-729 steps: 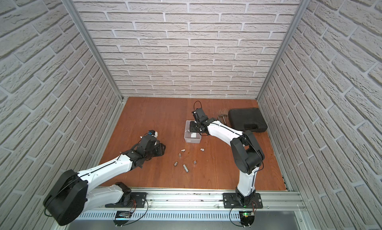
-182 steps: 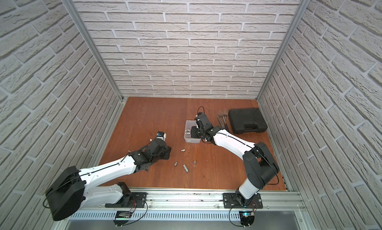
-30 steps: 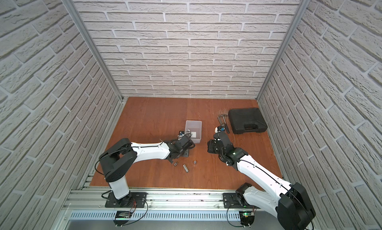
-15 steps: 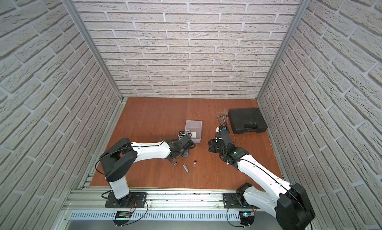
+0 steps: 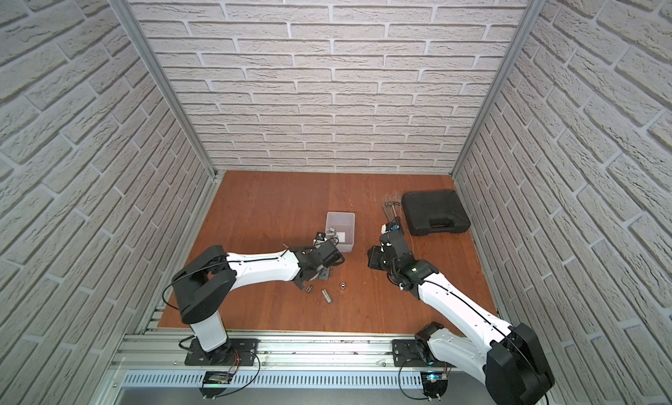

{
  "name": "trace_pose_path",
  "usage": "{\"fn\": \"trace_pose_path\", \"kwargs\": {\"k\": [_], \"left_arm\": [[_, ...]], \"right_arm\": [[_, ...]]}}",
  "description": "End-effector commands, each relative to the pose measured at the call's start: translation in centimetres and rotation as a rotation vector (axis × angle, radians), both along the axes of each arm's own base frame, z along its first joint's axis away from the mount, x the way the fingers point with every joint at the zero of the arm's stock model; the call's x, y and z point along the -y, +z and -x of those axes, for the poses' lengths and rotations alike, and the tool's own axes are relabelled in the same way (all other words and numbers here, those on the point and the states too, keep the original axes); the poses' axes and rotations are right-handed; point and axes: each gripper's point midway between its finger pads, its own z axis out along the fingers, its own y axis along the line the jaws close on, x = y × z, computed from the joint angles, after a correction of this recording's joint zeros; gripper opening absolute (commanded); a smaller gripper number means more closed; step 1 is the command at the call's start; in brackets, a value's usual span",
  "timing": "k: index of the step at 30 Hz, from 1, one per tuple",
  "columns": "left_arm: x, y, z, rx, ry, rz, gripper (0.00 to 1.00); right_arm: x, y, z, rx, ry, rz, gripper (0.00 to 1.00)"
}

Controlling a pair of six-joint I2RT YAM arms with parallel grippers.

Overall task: Put the socket on the desktop into the storage box
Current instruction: Pick up the socket head at the center of the board.

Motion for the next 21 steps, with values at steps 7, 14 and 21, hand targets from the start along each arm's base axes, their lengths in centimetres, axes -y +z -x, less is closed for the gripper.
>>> {"fn": "trace_pose_path", "kwargs": {"k": [7,14,21], "left_arm": [[1.1,7.2,-0.1,0.140,-0.096,0.066,0.00],[1.0,11.3,-0.6,0.207,-0.138,0.095,0.00],[1.8,13.7,-2.8,0.238,-0.151,0.141,0.00]], "right_arm": [[0.2,-0.5,0.0,0.015,-0.011,-0.033,0.35],[-0.3,-0.9,0.2,-0.005,0.006,-0.074,0.35],[-0.1,-1.2,0.6,-0.019,0.006,-0.072,0.35]]}}
